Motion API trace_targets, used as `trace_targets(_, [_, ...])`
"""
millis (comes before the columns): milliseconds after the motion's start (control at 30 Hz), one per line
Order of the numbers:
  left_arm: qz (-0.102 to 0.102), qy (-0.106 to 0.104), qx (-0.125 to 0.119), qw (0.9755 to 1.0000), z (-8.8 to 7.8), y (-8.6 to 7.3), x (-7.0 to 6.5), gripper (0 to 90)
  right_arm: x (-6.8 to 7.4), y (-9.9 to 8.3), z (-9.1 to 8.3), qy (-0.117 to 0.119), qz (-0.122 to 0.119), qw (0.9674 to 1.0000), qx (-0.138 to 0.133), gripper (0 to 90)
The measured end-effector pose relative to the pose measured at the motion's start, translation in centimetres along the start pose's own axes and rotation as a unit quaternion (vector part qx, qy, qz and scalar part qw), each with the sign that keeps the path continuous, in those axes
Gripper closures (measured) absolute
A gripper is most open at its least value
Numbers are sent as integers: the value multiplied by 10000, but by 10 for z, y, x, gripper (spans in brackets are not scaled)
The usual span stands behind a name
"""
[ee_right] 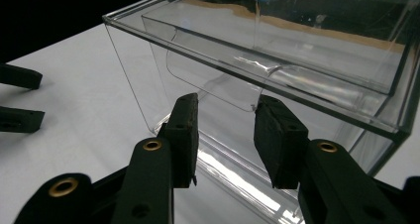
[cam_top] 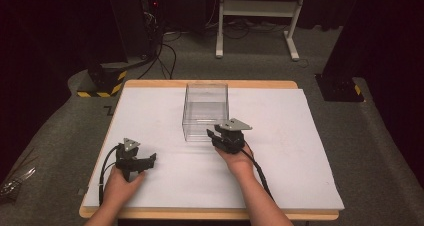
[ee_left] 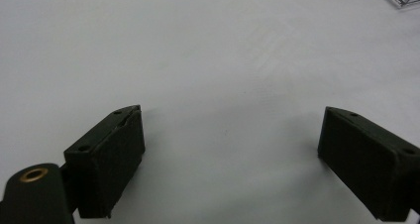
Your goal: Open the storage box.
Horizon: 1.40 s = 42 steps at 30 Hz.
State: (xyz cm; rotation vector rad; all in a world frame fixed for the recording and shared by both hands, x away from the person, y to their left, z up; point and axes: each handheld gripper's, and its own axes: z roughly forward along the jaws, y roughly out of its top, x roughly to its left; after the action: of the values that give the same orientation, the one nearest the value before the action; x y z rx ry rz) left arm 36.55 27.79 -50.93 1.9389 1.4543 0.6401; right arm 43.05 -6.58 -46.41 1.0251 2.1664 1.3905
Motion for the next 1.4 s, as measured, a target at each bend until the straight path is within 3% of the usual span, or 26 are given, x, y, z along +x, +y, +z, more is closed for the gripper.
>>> trace_targets(267, [-3,0,-3,10000,0,0,0,111,-5,1,1,141,42,9998,-104,645])
trace_targets(533, [7,2,-2,10000,0,0,0,112,-11,1,0,256,92,9996,-93,777])
trace_targets(967, [10,3,-3,10000,0,0,0,112,-11,-4,-11,305,-123,9994,-74,848])
trace_targets(1400, [9,3,-3,10000,0,0,0,112,-11,-2,-2,579,-81,9983,-54,658])
